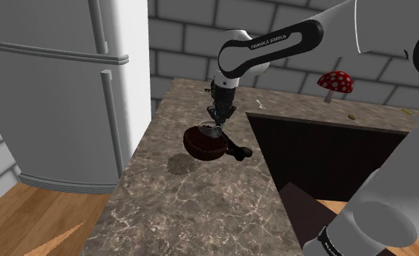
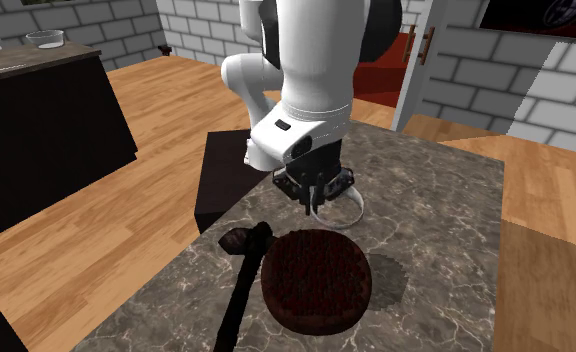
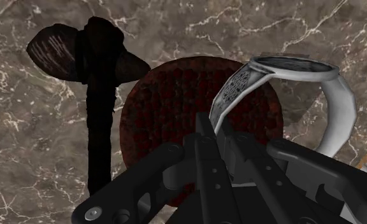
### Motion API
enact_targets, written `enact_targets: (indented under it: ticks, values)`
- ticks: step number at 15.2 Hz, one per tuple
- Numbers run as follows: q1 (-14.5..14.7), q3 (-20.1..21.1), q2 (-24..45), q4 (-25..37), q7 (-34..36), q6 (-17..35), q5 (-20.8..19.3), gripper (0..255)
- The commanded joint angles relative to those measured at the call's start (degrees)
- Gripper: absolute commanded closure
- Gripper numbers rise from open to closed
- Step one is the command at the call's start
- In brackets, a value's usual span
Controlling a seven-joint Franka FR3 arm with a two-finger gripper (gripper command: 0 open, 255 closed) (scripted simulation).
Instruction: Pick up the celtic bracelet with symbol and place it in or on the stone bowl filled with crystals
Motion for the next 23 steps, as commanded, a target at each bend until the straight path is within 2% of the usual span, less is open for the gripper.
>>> enact_targets:
  ticks: [1,4,16,23]
  values:
    - [-0.9,-0.9,3.5,4.3,-1.5,-0.9,-0.6,255]
    - [-2.0,-1.9,9.7,12.3,-3.3,-2.7,-1.4,255]
    - [-1.9,-2.0,13.1,7.2,-3.3,5.7,-1.6,255]
    - [-1.9,-2.0,13.1,7.2,-3.3,5.7,-1.6,255]
